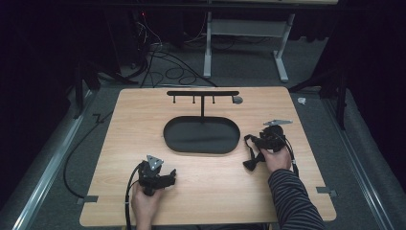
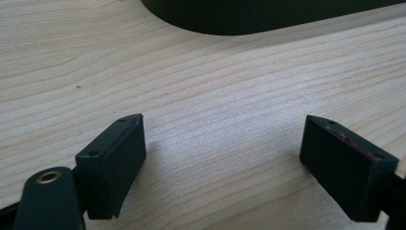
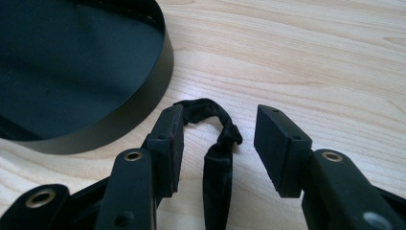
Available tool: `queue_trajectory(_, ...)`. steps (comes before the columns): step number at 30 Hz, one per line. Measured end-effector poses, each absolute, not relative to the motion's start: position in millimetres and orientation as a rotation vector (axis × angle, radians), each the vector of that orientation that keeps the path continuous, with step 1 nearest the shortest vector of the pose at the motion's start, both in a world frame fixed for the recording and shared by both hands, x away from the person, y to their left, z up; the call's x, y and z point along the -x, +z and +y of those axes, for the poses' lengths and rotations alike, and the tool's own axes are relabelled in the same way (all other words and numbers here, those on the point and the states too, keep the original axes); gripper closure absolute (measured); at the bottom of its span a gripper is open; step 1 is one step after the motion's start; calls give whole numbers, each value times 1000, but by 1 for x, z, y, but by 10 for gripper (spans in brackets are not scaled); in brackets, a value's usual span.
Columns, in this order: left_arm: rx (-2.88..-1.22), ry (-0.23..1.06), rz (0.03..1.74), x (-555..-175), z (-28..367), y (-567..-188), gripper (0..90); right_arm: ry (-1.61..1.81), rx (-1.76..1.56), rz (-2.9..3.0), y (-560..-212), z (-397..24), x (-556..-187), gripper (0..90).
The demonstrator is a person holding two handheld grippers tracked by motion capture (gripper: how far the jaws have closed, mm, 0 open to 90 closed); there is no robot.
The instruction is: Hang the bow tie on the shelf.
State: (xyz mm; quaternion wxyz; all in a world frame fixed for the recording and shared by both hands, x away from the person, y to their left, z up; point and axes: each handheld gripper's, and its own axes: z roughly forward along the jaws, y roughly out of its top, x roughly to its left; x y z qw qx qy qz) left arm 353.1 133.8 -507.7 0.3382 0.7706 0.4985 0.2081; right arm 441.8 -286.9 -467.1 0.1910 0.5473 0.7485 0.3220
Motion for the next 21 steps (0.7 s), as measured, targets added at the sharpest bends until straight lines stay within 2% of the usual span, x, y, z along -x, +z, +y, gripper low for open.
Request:
queue_trajectory(11,-2008,541,1298,-353,134,-508,162,839,-1560,2120,-477,-282,-450,590)
queue_trajectory(21,-2008,542,1298,-353,134,-508,162,767,-1591,2147,-484,-282,-453,696)
